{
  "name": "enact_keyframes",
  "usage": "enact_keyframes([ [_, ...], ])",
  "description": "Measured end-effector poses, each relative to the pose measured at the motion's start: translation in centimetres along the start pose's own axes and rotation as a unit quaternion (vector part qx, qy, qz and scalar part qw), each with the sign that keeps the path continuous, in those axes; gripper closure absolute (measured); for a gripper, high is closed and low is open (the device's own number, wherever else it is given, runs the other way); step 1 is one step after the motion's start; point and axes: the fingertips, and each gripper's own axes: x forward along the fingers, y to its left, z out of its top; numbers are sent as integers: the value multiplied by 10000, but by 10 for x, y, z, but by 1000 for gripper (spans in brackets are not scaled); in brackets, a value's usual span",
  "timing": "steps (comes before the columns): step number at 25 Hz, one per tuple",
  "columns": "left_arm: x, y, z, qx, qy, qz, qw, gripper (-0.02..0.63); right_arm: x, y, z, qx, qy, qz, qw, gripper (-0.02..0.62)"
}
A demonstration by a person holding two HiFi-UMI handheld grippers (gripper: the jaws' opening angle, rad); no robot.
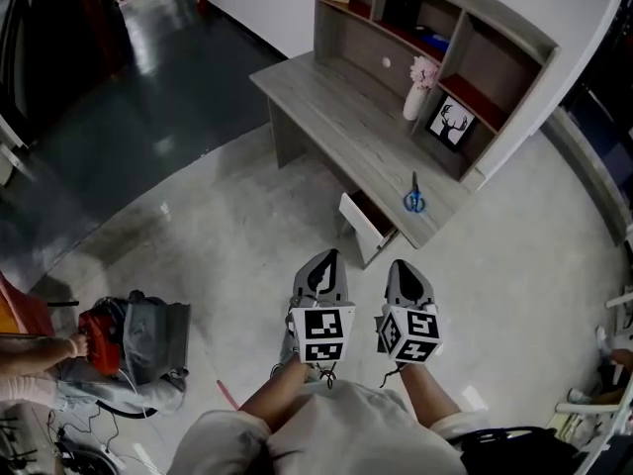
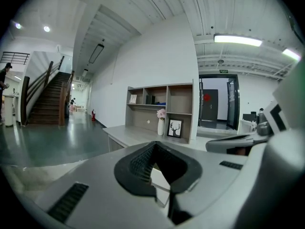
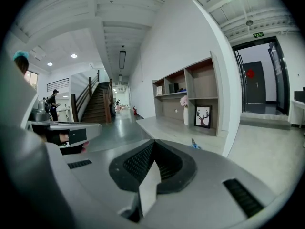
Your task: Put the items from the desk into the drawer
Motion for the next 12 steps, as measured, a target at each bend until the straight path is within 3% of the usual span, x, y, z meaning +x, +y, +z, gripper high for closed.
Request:
enact_keyframes([
  [12, 64, 56, 22, 26, 100, -215, 9997, 609, 78, 25, 32, 4, 54, -112, 9999, 597],
])
